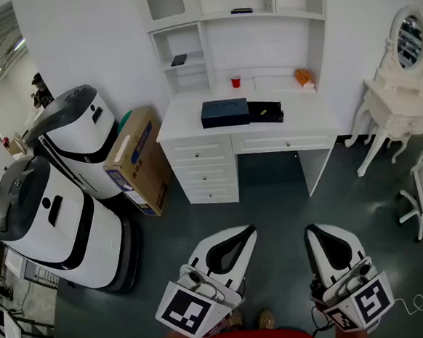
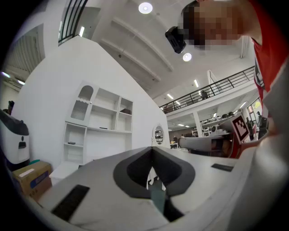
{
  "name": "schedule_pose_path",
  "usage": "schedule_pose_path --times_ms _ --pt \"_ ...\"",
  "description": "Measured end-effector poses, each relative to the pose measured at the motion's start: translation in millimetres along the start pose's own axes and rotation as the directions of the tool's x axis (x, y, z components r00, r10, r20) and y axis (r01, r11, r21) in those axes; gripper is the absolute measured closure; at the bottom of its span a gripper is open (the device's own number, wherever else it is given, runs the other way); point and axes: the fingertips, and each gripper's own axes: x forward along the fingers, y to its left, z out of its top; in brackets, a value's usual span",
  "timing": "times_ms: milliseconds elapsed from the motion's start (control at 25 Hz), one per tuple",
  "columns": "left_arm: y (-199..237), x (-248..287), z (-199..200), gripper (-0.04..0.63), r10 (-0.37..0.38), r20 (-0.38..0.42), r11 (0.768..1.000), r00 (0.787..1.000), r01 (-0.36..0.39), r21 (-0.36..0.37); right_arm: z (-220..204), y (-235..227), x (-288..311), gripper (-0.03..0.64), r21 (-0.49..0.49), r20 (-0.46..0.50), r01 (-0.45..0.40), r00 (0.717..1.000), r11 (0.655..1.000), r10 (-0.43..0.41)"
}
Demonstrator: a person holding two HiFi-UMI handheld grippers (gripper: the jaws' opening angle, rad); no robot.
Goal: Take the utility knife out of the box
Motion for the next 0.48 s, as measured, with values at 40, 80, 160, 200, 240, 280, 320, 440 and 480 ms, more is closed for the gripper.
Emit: schedule_pose_path --times_ms 40,80,160,200,240,280,320,440,480 --pt "0.9 0.8 0.2 0.586 0.0 0.0 1.0 1.0 0.0 -0.001 -0.2 -0.5 1.1 0.618 -0.001 -0.001 0.0 1.0 1.0 0.0" --pt "1.7 1.6 0.3 0.586 0.0 0.001 1.0 1.0 0.0 -0.001 -0.4 -1.0 2.3 0.618 -0.001 -0.002 -0.001 1.0 1.0 0.001" --pt "3.5 3.1 0.5 0.586 0.0 0.003 1.0 1.0 0.0 -0.002 -0.8 -1.8 4.6 0.618 -0.002 -0.002 -0.002 1.0 1.0 0.002" --pt "4.2 3.7 0.4 0.586 0.0 0.004 1.0 1.0 0.0 -0.002 -1.2 -2.0 5.7 0.618 -0.002 -0.002 -0.003 1.0 1.0 0.003" --pt "4.8 4.1 0.0 0.586 -0.001 0.003 1.0 1.0 0.001 -0.001 -1.8 -2.0 6.5 0.618 -0.002 -0.003 -0.004 1.0 1.0 0.004" --pt "5.0 4.3 -0.5 0.586 -0.002 0.002 1.0 1.0 0.002 -0.001 -2.5 -1.8 7.0 0.618 -0.002 -0.004 -0.004 1.0 1.0 0.004" --pt "4.9 4.4 -1.1 0.586 -0.002 0.001 1.0 1.0 0.002 0.0 -3.2 -1.6 7.2 0.618 -0.003 -0.005 -0.004 1.0 1.0 0.004" --pt "4.0 4.3 -2.1 0.586 -0.005 -0.001 1.0 1.0 0.005 0.001 -3.1 -0.2 7.0 0.618 0.0 -0.001 -0.008 1.0 1.0 0.008" --pt "4.0 4.3 -2.2 0.586 -0.005 -0.002 1.0 1.0 0.005 0.001 -2.1 0.6 6.7 0.617 0.004 0.006 -0.013 1.0 1.0 0.013"
